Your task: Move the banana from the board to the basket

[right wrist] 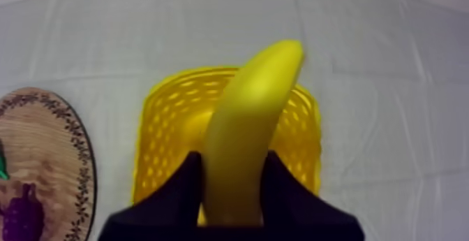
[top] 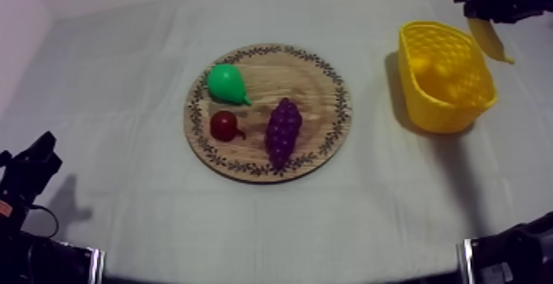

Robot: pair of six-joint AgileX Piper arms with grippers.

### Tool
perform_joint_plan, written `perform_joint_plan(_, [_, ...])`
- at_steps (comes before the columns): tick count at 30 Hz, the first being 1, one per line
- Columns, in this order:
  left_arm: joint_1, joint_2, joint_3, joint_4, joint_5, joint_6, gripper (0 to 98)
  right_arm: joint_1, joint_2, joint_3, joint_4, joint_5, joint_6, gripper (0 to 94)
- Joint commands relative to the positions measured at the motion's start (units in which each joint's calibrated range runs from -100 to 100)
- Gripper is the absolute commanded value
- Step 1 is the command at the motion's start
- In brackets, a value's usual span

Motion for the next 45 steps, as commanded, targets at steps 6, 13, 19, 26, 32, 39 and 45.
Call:
perform_joint_plan(6, [-0.01,-0.03,0.03,-0.01,-0.02,-0.01,0.1,1.00,6.65,-0.27,1.19,-2.62,-1.08,9.7])
perform_joint_plan(13, [-0.01,-0.03,0.03,-0.01,-0.02,-0.01,0.1,-0.28,15.73,-2.77,3.19,-3.03,-3.62,9.7])
perform_joint_plan(19, [-0.01,-0.03,0.03,-0.01,-0.02,-0.01,0.1,-1.69,22.27,-3.63,5.34,-3.32,-6.41,9.7])
perform_joint_plan(26, [-0.01,-0.03,0.03,-0.01,-0.02,-0.01,0.1,-2.49,26.01,-2.80,7.35,-3.96,-8.74,9.7])
perform_joint_plan(32, [-0.01,-0.03,0.03,-0.01,-0.02,-0.01,0.1,-2.86,27.72,-1.74,8.86,-4.66,-10.26,9.9])
perform_joint_plan(39, [-0.01,-0.03,0.03,-0.01,-0.02,-0.01,0.1,-3.41,29.81,-0.99,10.38,-5.19,-11.84,10.4])
perform_joint_plan(45, [-0.01,-0.03,0.03,-0.01,-0.02,-0.01,0.1,-3.47,30.60,-1.17,11.10,-5.08,-12.32,37.0])
